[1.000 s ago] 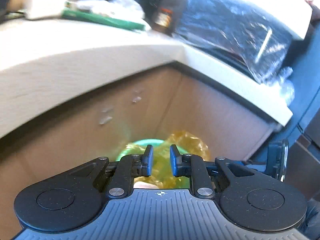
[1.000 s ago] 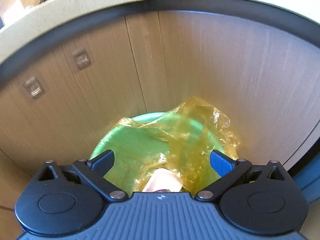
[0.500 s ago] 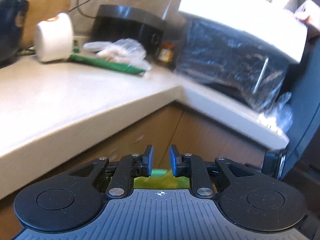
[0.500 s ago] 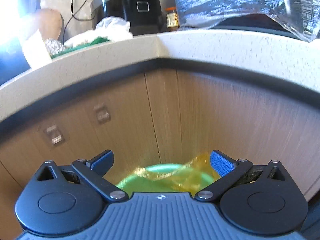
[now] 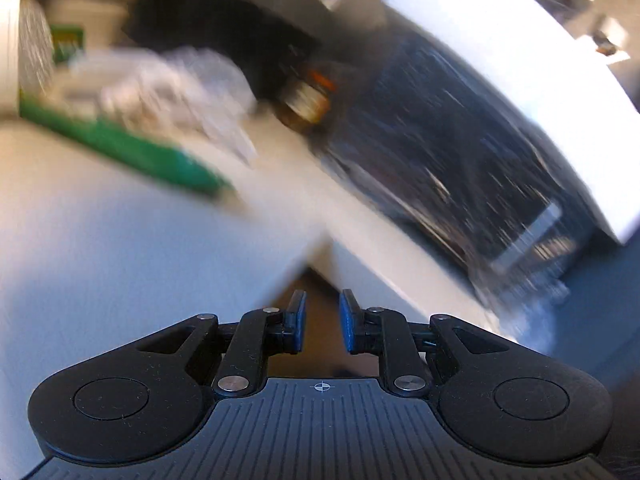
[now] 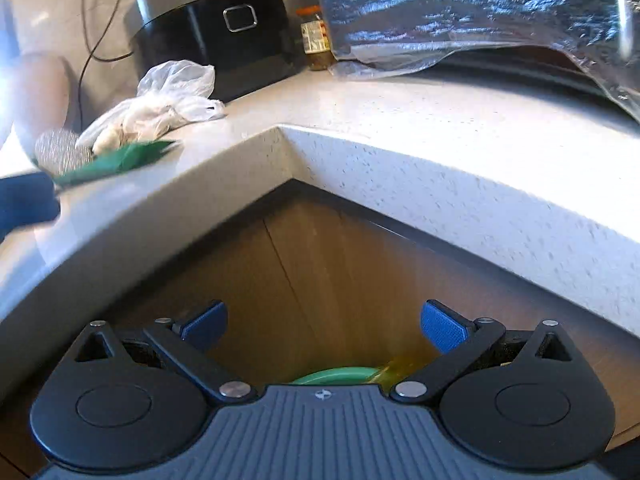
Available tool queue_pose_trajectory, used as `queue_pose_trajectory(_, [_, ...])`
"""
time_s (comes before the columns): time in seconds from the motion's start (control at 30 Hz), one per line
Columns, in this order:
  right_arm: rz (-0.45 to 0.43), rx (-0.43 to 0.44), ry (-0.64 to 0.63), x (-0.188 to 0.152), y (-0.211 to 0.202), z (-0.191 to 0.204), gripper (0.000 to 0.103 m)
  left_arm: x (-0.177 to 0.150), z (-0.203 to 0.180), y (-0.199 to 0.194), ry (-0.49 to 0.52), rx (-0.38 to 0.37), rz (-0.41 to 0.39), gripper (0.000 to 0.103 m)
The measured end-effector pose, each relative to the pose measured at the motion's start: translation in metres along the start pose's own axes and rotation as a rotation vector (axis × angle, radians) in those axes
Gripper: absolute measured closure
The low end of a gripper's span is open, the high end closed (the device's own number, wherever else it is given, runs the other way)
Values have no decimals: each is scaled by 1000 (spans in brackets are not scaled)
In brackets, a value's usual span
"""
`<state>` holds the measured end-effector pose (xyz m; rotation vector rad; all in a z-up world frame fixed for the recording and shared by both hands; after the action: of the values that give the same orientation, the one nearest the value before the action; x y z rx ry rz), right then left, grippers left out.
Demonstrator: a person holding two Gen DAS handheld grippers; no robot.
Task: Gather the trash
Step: 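Raise both tools from the bin back toward the counter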
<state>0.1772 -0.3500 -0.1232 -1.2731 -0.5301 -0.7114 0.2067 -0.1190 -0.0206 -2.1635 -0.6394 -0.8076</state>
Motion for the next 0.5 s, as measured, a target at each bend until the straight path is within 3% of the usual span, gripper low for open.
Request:
queue_pose_trajectory(0.17, [-2,29,-11,21,-5,-8,0,53,-11,-3,43,151,-115,82])
queue_pose_trajectory(0.3, [-21,1,63,29,-30,-22,0,68,-28,24,50,118,-80,82])
queue_pose_trajectory(0.37, [-53,-5,15,34,-44,-20,0,69,-38,37,50,127,-47,82])
queue_pose_trajectory(0.43, [-94,4,-63,40,-54,-16,0,76,-42,33,46,210,-58,82])
queue_pose_trajectory(0.5, [-107,39,-105,44,-51,-12,0,86,-40,15,70,353,-83,82])
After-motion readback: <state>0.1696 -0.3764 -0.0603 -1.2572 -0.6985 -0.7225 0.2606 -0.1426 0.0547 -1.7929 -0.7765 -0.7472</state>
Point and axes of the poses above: each gripper's, at about its wrist camera, not at the fingertips, and y roughly the way its jaws point, z to its left, x to its top, the point moved 5 cm from there along y, roughly the way its jaws point, and after that the axes turned 4 degrees about -x, right-handed, at the moved point
